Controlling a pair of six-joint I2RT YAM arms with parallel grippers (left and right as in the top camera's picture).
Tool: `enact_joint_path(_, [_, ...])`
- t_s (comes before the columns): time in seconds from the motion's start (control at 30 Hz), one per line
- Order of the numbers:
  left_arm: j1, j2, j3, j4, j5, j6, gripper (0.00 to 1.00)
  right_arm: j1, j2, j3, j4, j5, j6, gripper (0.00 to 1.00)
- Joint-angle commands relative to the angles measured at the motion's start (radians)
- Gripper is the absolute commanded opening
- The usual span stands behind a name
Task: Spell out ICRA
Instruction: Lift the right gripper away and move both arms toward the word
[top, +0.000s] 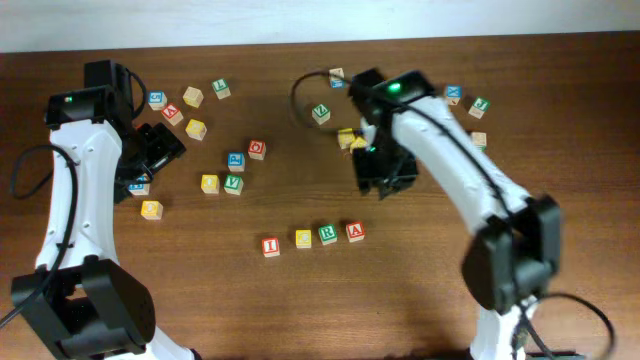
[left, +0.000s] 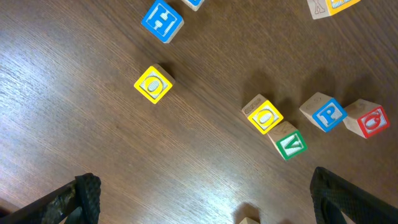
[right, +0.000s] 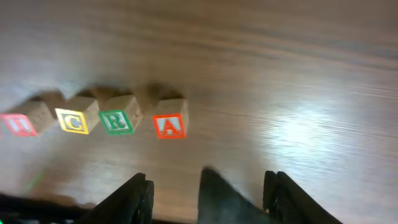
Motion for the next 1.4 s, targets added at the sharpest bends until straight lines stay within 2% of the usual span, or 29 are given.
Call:
enact_joint_path(0.0, [0.002, -0.014, 0.004, 0.001, -0.001, -0.01, 0.99, -0.053, -0.213, 0.016, -0.004, 0.143, 0.059, 0.54])
enact_joint_path(0.1, [0.002, -0.014, 0.004, 0.001, -0.001, -0.01, 0.99, -0.189, -0.328, 0.016, -0.019, 0.205, 0.096, 0.58])
enact_joint_path(0.13, [0.002, -0.014, 0.004, 0.001, -0.001, -0.01, 0.99, -0.263, -0.342, 0.016, -0.031, 0.205, 0.095, 0.62])
enact_joint_path(0.2, [0.002, -0.014, 0.004, 0.001, -0.001, -0.01, 0.99, -0.394, -0.341, -0.013, -0.042, 0.204, 0.095, 0.63])
enact_joint_path(0.23, [0.002, -0.014, 0.004, 0.001, -0.001, -0.01, 0.99, -0.426, -0.341, -0.028, -0.042, 0.204, 0.095, 0.7])
enact_joint_path(0.27, [0.002, -0.014, 0.004, 0.001, 0.0, -0.01, 0.99, -0.446, -0.341, -0.04, -0.041, 0.204, 0.095, 0.99])
enact_joint_path(0.5, [-0.009, -0.014, 0.004, 0.02, 0.206, 0.013, 0.99, -0.464, -0.34, -0.079, 0.009, 0.2, 0.096, 0.98])
enact_joint_path(0.57, [-0.069, -0.014, -0.003, 0.01, 0.206, 0.101, 0.99, -0.464, -0.34, -0.079, 0.045, 0.172, 0.096, 0.98])
enact_joint_path(0.63, [-0.223, -0.013, -0.026, 0.011, 0.18, 0.163, 0.99, -0.464, -0.34, -0.079, 0.07, 0.117, 0.096, 0.98])
enact_joint_path(0.7, [-0.323, -0.013, -0.036, 0.03, 0.046, 0.163, 0.93, -0.464, -0.335, -0.079, 0.067, 0.117, 0.095, 0.98])
enact_joint_path(0.73, [-0.36, -0.013, -0.038, 0.033, -0.01, 0.163, 0.86, -0.463, -0.326, -0.079, 0.062, 0.117, 0.096, 0.99])
enact_joint_path(0.77, [-0.397, -0.013, -0.038, 0.037, -0.055, 0.163, 0.7, -0.463, -0.305, -0.079, 0.056, 0.117, 0.096, 0.99])
enact_joint_path(0.8, [-0.415, -0.013, -0.038, 0.036, -0.086, 0.163, 0.59, -0.457, -0.291, -0.083, 0.056, 0.116, 0.096, 0.94])
enact_joint_path(0.83, [-0.418, -0.013, -0.038, 0.036, -0.116, 0.163, 0.37, -0.443, -0.27, -0.096, 0.058, 0.107, 0.096, 0.74])
enact_joint_path(0.87, [-0.414, -0.013, -0.039, 0.031, -0.145, 0.163, 0.11, -0.408, -0.245, -0.128, 0.077, 0.09, 0.096, 0.61])
enact_joint_path(0.9, [-0.412, -0.013, -0.047, 0.024, -0.144, 0.163, 0.0, -0.375, -0.23, -0.163, 0.1, 0.09, 0.095, 0.54])
enact_joint_path(0.97, [-0.413, -0.013, -0.098, 0.025, -0.129, 0.163, 0.0, -0.286, -0.2, -0.249, 0.164, 0.091, 0.096, 0.3])
enact_joint_path(1.0, [-0.413, -0.013, -0.167, 0.03, -0.128, 0.161, 0.0, -0.229, -0.195, -0.319, 0.235, 0.091, 0.096, 0.09])
enact_joint_path(1.03, [-0.413, -0.013, -0.222, 0.05, -0.121, 0.138, 0.0, -0.195, -0.195, -0.365, 0.284, 0.092, 0.112, 0.04])
enact_joint_path(1.1, [-0.413, -0.012, -0.336, 0.109, -0.017, 0.137, 0.0, -0.147, -0.195, -0.45, 0.343, 0.091, 0.175, 0.04])
enact_joint_path(1.2, [-0.414, -0.01, -0.478, 0.18, 0.043, 0.137, 0.0, -0.108, -0.195, -0.541, 0.43, 0.066, 0.175, 0.04])
enact_joint_path(1.37, [-0.414, -0.009, -0.594, 0.282, 0.209, 0.136, 0.0, -0.046, -0.195, -0.655, 0.566, 0.007, 0.227, 0.04])
